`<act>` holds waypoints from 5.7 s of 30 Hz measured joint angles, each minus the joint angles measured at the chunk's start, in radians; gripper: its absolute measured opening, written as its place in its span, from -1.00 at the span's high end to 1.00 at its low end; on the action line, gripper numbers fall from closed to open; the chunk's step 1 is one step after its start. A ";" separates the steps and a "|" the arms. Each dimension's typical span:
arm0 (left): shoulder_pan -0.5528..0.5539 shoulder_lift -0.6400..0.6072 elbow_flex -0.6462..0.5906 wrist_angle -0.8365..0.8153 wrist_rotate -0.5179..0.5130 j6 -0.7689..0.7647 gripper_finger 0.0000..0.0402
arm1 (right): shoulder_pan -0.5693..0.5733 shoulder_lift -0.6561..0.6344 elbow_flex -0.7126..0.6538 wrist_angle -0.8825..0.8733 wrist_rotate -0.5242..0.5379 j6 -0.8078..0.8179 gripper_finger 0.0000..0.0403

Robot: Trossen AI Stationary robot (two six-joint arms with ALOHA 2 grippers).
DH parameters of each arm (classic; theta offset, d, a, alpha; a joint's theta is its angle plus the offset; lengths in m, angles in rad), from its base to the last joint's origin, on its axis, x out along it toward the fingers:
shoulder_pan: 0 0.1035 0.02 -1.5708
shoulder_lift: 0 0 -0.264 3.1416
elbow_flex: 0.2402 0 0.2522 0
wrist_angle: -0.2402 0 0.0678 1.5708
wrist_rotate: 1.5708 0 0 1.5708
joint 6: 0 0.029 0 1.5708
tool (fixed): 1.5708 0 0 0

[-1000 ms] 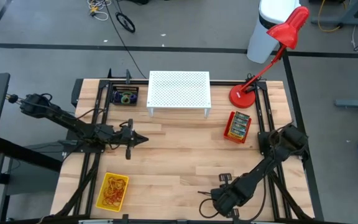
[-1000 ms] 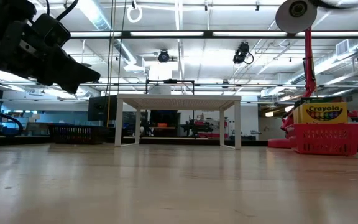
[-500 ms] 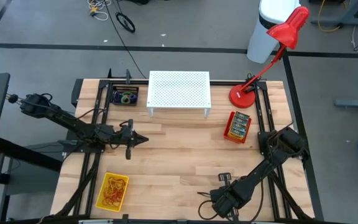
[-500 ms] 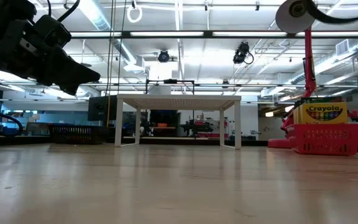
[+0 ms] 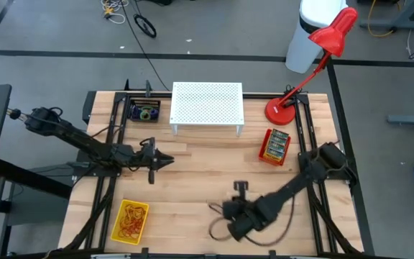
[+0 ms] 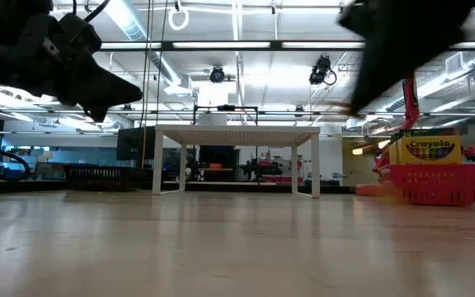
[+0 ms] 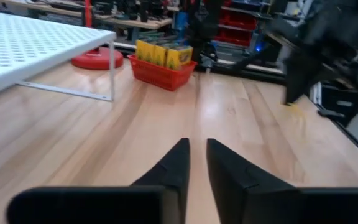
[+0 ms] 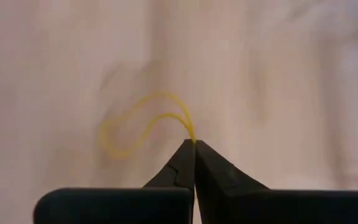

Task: Pick & Place Office Desk Supplies
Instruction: Put the yellow rubber band into the yellow bin, then return to Home Position

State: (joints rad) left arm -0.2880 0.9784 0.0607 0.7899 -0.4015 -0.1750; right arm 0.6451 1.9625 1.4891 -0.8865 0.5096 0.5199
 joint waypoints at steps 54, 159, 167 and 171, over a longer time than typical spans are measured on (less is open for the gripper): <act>-0.063 0.468 0.444 -0.195 0.030 0.107 0.98 | -0.143 -0.062 -0.003 0.624 0.469 -0.289 0.42; 0.462 -0.445 -0.054 -0.180 0.428 0.208 0.96 | -0.658 -1.908 -1.405 0.871 -0.241 -0.577 1.00; 0.466 -0.670 -0.054 -0.388 0.399 0.179 0.94 | -0.661 -1.958 -1.412 0.831 -0.240 -0.596 1.00; 0.466 -0.801 -0.054 -0.527 0.331 0.171 0.94 | -0.659 -1.957 -1.414 0.818 -0.237 -0.585 1.00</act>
State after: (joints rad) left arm 0.1783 0.1774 0.0067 0.2633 -0.0708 -0.0035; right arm -0.0139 0.0050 0.0746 -0.0690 0.2731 -0.0654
